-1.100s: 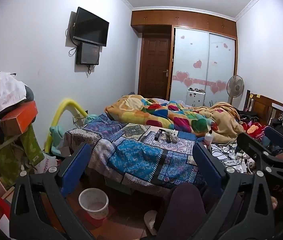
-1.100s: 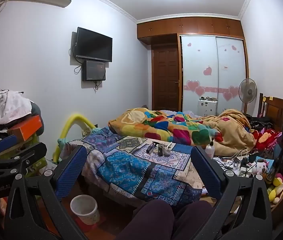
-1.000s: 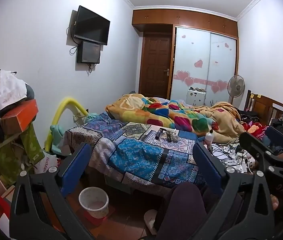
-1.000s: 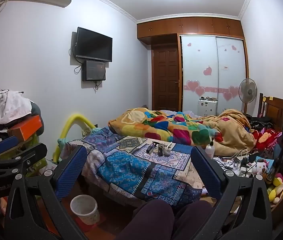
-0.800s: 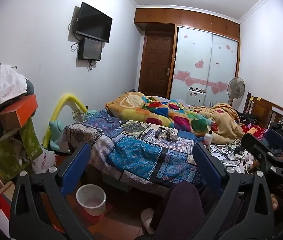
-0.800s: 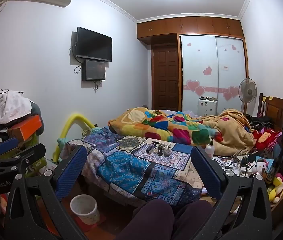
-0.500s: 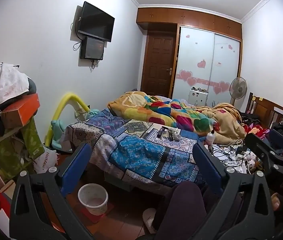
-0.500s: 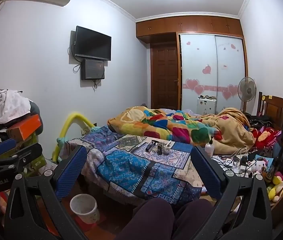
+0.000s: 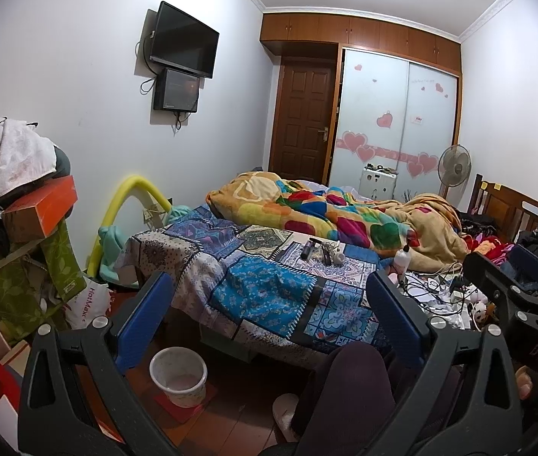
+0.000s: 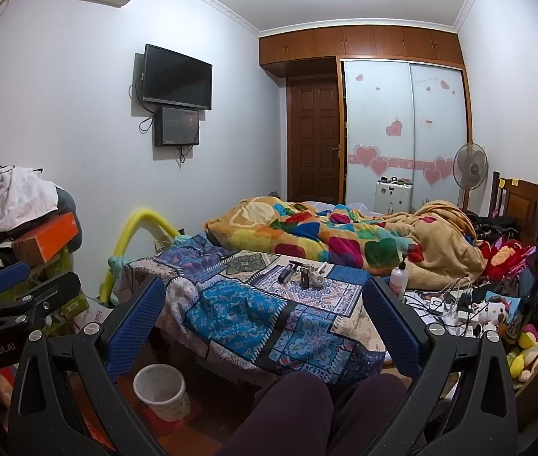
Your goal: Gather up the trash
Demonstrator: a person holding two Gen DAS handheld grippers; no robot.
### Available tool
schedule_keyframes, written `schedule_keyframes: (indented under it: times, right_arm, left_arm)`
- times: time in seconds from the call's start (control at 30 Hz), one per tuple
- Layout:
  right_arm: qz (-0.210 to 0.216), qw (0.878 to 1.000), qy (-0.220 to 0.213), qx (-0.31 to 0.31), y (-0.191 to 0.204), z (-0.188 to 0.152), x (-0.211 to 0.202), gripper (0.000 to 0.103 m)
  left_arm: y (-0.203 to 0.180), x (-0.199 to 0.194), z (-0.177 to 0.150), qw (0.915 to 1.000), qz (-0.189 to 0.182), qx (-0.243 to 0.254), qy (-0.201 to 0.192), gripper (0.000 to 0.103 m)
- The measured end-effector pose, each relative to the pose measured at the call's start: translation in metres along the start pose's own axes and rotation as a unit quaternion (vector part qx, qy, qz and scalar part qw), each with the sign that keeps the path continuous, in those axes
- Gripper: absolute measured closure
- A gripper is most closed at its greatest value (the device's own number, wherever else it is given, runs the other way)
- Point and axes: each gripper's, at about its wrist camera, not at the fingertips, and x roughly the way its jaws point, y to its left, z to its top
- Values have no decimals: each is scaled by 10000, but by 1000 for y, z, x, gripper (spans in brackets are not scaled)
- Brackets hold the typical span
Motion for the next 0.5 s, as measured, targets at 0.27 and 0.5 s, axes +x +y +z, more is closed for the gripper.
schedule_keyframes:
  times: [0.27,0.5]
  right_arm:
    - [-5,10000,6,3,1,2,1,0]
    - [1,10000,5,-3,1,2,1,0]
  left_arm:
    - [2,0,2,10000,16,-9,9,1]
    - [4,-1,3,10000,22,-16,8,1]
